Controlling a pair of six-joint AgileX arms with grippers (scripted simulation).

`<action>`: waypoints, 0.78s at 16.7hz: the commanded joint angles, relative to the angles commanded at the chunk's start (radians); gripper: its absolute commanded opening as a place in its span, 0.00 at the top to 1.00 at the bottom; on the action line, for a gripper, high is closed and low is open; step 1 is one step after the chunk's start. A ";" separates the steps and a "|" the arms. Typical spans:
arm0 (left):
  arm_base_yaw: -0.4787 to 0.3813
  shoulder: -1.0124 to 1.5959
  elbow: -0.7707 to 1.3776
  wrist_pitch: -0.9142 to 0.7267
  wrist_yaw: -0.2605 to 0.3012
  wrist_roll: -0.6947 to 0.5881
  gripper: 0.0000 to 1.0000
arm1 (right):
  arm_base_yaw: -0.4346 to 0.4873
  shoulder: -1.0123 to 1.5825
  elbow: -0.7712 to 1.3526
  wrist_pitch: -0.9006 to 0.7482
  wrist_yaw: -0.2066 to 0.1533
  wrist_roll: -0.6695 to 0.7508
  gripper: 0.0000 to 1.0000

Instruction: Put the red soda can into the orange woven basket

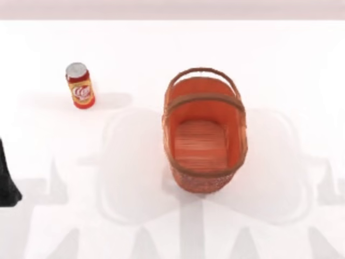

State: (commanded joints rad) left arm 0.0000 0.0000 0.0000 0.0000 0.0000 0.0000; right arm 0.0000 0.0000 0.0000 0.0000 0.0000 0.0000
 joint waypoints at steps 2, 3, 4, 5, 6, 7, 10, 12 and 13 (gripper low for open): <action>0.000 0.000 0.000 0.000 0.000 0.000 0.00 | 0.000 0.000 0.000 0.000 0.000 0.000 0.00; -0.001 0.009 0.006 -0.007 0.001 0.002 0.00 | 0.000 0.000 0.000 0.000 0.000 0.000 0.00; -0.004 0.026 0.020 -0.022 0.002 0.006 0.00 | 0.000 0.000 0.000 0.000 0.000 0.000 0.00; -0.008 0.054 0.041 -0.045 0.004 0.012 0.00 | 0.000 0.000 0.000 0.000 0.000 0.000 0.00; -0.014 0.094 0.072 -0.079 0.007 0.021 0.00 | 0.000 0.000 0.000 0.000 0.000 0.000 0.00; -0.021 0.141 0.111 -0.118 0.010 0.032 0.00 | 0.000 0.000 0.000 0.000 0.000 0.000 0.00; -0.048 0.330 0.272 -0.270 0.023 0.077 0.00 | 0.000 0.000 0.000 0.000 0.000 0.000 0.00; -0.068 0.485 0.416 -0.391 0.031 0.114 0.00 | 0.000 0.000 0.000 0.000 0.000 0.000 0.00; -0.079 0.571 0.499 -0.455 0.035 0.135 0.00 | 0.000 0.000 0.000 0.000 0.000 0.000 0.00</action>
State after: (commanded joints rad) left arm -0.0789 0.5710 0.4990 -0.4547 0.0350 0.1355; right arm 0.0000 0.0000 0.0000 0.0000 0.0000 0.0000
